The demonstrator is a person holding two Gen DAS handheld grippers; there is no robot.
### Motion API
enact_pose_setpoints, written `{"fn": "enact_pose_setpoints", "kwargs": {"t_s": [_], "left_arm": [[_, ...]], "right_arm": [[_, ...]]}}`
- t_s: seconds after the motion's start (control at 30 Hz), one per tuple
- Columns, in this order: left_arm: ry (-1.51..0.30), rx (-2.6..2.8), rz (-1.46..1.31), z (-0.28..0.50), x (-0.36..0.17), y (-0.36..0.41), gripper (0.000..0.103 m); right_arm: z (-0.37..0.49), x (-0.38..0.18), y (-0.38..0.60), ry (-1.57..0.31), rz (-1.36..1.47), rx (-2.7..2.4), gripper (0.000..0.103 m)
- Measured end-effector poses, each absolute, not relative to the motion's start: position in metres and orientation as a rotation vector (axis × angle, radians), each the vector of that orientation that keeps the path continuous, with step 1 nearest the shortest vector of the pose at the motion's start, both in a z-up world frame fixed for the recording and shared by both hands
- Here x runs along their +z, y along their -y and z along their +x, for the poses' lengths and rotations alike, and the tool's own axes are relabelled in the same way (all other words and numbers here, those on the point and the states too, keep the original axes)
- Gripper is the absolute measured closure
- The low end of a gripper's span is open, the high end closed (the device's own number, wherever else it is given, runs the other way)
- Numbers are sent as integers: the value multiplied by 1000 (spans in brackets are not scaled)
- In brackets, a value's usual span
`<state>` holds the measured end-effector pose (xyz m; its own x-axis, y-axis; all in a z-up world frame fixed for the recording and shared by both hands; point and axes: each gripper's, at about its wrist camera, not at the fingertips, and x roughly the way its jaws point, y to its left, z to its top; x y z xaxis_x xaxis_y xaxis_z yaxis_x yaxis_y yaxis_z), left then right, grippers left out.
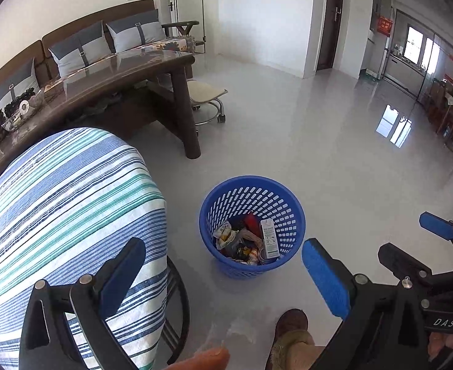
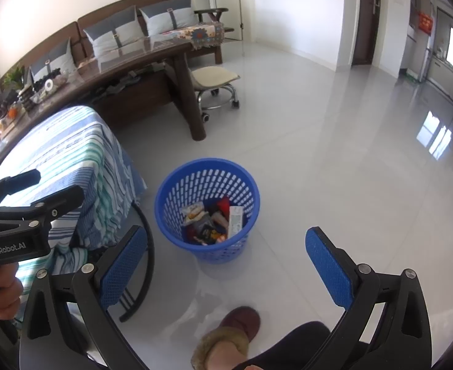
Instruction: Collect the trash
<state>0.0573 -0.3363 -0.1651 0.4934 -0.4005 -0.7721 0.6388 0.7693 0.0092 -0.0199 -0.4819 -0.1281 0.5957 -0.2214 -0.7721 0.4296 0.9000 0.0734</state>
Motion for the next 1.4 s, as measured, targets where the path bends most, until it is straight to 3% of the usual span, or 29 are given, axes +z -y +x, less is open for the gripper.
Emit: {"fn": "enact_pose_setpoints", "kwargs": {"t_s": [1.4], "left_arm": [[-851, -635, 332, 57, -169, 339, 0]], "right_arm": [[-19, -130, 479, -862, 264, -383, 1]]}}
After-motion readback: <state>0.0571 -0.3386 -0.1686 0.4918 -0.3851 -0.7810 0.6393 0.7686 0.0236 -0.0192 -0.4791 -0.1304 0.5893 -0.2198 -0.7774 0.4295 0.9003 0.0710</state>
